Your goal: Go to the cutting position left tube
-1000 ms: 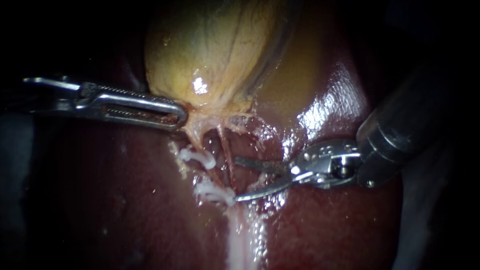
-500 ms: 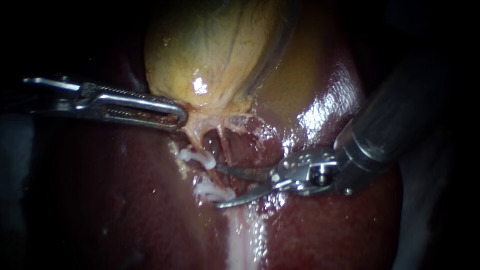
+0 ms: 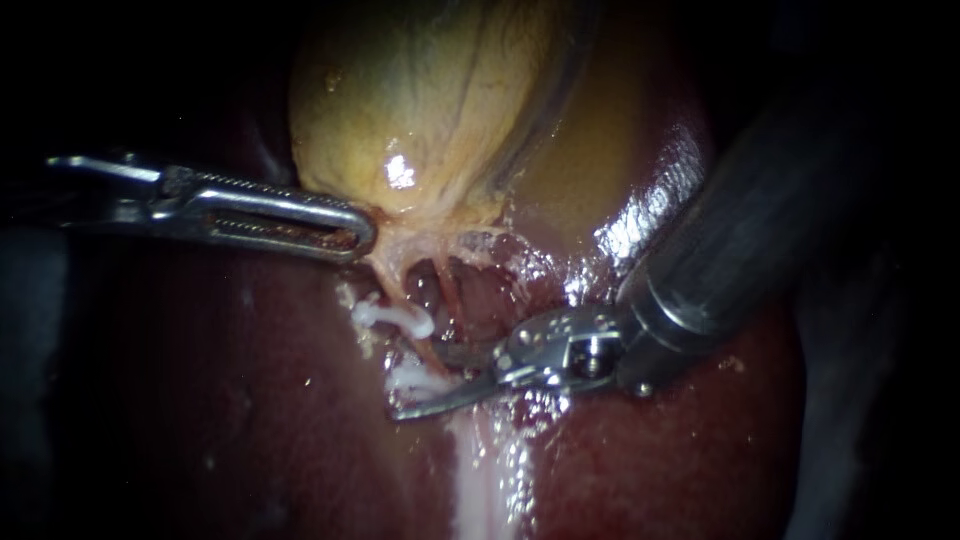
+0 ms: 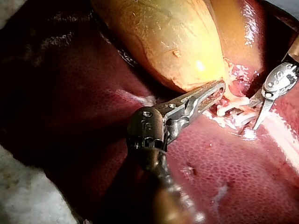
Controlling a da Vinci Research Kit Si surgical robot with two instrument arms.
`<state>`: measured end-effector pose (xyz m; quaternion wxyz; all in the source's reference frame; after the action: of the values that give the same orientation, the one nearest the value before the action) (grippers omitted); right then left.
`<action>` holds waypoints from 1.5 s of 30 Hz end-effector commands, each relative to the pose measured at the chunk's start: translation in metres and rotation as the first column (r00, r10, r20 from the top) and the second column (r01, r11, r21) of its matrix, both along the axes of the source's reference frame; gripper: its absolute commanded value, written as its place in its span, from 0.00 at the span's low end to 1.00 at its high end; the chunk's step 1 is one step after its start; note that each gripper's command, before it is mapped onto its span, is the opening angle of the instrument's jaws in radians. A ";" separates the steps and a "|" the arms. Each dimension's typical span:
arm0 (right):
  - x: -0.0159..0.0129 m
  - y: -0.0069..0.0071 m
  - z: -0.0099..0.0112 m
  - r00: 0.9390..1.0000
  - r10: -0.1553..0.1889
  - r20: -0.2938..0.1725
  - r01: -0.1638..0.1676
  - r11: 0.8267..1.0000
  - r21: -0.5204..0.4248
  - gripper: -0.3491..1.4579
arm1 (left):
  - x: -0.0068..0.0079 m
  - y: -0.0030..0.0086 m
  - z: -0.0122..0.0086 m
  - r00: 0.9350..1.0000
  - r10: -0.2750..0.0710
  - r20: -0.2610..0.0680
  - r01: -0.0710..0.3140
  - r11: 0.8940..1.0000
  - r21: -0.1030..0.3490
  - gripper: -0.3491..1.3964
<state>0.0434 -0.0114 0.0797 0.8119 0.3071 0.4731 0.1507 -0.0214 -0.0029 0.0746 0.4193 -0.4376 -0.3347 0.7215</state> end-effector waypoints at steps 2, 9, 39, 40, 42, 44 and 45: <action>0.0004 0.0000 0.0000 1.000 -0.002 -0.002 0.002 1.000 0.003 0.98 | 0.0000 0.0000 0.0000 1.000 0.000 0.000 0.000 1.000 0.000 0.00; 0.0018 0.0001 0.0000 1.000 -0.008 -0.003 0.008 1.000 0.008 0.98 | -0.0001 0.0000 0.0001 1.000 -0.001 -0.001 0.001 1.000 0.000 0.00; 0.0050 0.0006 0.0006 1.000 0.011 -0.025 -0.011 1.000 0.013 0.98 | -0.0002 0.0000 0.0001 1.000 -0.001 -0.001 0.001 1.000 -0.001 0.00; 0.0050 0.0006 0.0006 1.000 0.011 -0.025 -0.011 1.000 0.013 0.98 | -0.0002 0.0000 0.0001 1.000 -0.001 -0.001 0.001 1.000 -0.001 0.00; 0.0050 0.0006 0.0006 1.000 0.011 -0.025 -0.011 1.000 0.013 0.98 | -0.0002 0.0000 0.0001 1.000 -0.001 -0.001 0.001 1.000 -0.001 0.00; 0.0050 0.0006 0.0006 1.000 0.011 -0.025 -0.011 1.000 0.013 0.98 | -0.0002 0.0000 0.0001 1.000 -0.001 -0.001 0.001 1.000 -0.001 0.00; 0.0050 0.0006 0.0006 1.000 0.011 -0.025 -0.011 1.000 0.013 0.98 | -0.0002 0.0000 0.0001 1.000 -0.001 -0.001 0.001 1.000 -0.001 0.00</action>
<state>0.0484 -0.0107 0.0803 0.8032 0.3114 0.4838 0.1544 -0.0217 -0.0029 0.0747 0.4200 -0.4374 -0.3339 0.7217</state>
